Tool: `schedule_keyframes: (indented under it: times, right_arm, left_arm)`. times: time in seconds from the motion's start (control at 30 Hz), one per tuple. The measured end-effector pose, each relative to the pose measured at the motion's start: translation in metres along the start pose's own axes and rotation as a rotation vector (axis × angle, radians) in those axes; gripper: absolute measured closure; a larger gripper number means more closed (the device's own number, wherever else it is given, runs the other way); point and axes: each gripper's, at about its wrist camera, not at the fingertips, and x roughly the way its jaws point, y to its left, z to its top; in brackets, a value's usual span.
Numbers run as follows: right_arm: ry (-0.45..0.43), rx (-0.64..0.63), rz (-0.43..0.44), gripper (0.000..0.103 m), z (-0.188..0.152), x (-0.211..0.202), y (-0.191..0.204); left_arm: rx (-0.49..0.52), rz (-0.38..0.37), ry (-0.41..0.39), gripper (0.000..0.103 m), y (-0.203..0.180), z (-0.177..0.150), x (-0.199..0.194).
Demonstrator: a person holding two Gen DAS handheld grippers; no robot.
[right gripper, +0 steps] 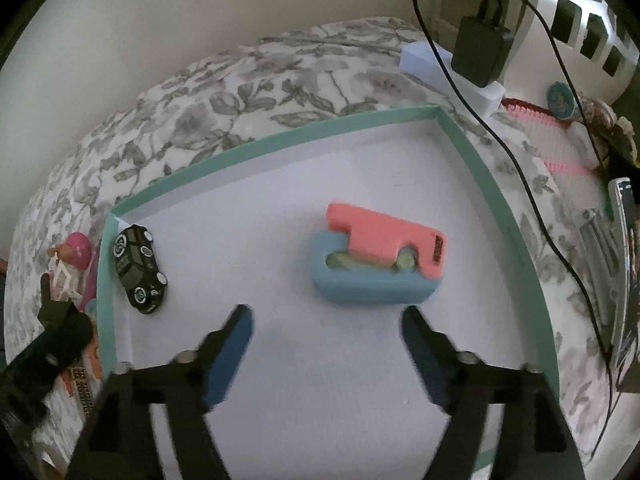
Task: Organize rigid objects
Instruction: 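Lower the puzzle block into the tray and open the right gripper, then grasp the red-and-white bottle with the left gripper while the right gripper grasps the gold barcode stick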
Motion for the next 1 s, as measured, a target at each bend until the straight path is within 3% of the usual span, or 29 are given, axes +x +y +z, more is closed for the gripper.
schedule_keyframes:
  times: [0.17, 0.37, 0.5, 0.63, 0.77, 1.0]
  right_arm:
    - [-0.01, 0.005, 0.0, 0.001, 0.0, -0.001, 0.0]
    - [-0.023, 0.008, -0.019, 0.0, 0.001, -0.004, 0.002]
    - [-0.093, -0.001, -0.01, 0.0, 0.004, -0.023, 0.009]
    - [-0.183, -0.042, 0.061, 0.0, 0.005, -0.051, 0.032]
    - [-0.209, -0.107, 0.149, 0.0, 0.0, -0.067, 0.066]
    - [-0.134, -0.27, 0.21, 0.0, -0.021, -0.055, 0.136]
  left_arm:
    - [-0.091, 0.028, 0.027, 0.009, 0.031, 0.005, 0.003]
    - [-0.194, 0.056, 0.05, 0.009, 0.069, 0.005, 0.006]
    - [-0.255, 0.014, 0.023, 0.009, 0.092, 0.008, -0.005]
    - [-0.304, 0.017, -0.059, 0.008, 0.115, 0.013, -0.024]
    - [-0.312, 0.082, -0.116, 0.008, 0.136, 0.014, -0.039]
    - [-0.278, 0.152, -0.034, 0.008, 0.158, 0.006, -0.031]
